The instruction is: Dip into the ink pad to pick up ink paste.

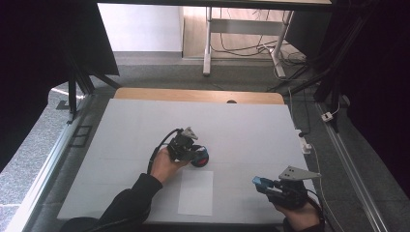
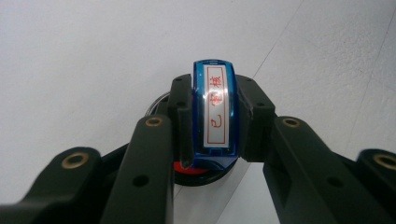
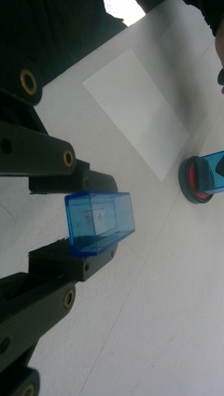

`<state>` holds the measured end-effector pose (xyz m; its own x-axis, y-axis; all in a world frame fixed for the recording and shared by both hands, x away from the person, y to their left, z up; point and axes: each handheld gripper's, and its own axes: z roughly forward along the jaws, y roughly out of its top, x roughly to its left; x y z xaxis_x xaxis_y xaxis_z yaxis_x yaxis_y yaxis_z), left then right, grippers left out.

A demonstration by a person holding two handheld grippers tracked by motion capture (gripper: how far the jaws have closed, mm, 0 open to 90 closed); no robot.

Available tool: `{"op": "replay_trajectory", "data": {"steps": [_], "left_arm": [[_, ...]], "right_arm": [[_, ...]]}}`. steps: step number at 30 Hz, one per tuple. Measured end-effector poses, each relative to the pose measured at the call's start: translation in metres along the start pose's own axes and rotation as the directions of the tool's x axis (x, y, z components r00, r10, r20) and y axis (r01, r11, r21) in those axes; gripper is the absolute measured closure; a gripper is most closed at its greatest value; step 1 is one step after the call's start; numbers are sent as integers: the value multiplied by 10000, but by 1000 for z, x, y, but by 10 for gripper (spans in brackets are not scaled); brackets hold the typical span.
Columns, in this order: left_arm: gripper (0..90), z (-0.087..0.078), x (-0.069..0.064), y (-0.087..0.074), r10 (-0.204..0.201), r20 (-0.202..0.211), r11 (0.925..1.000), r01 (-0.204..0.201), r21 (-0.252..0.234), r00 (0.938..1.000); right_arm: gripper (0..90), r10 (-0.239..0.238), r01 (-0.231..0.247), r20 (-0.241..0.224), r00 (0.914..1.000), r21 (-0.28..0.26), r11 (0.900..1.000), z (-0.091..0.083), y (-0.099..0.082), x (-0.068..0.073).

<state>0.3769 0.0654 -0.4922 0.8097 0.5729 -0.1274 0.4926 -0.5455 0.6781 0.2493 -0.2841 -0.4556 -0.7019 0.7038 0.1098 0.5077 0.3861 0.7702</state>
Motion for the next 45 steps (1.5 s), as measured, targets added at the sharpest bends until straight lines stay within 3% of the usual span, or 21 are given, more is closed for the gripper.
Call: {"op": "replay_trajectory", "data": {"steps": [13, 26, 45], "left_arm": [[705, 0, -6, -2, 266, -295, 9996, -269, -114, 9992], [703, -2, -6, 3, 352, -433, 9993, -346, 151, 9984], [702, -28, -9, 4, 352, 12, 9988, -352, -335, 9994]], "right_arm": [[683, -53, 53, -4, 10000, 1, 10000, 0, 0, 0], [682, -101, 101, -30, 9999, -18, 9999, -1, 0, 1], [683, -108, 108, -55, 9999, -23, 9999, -1, 0, 1]]}}
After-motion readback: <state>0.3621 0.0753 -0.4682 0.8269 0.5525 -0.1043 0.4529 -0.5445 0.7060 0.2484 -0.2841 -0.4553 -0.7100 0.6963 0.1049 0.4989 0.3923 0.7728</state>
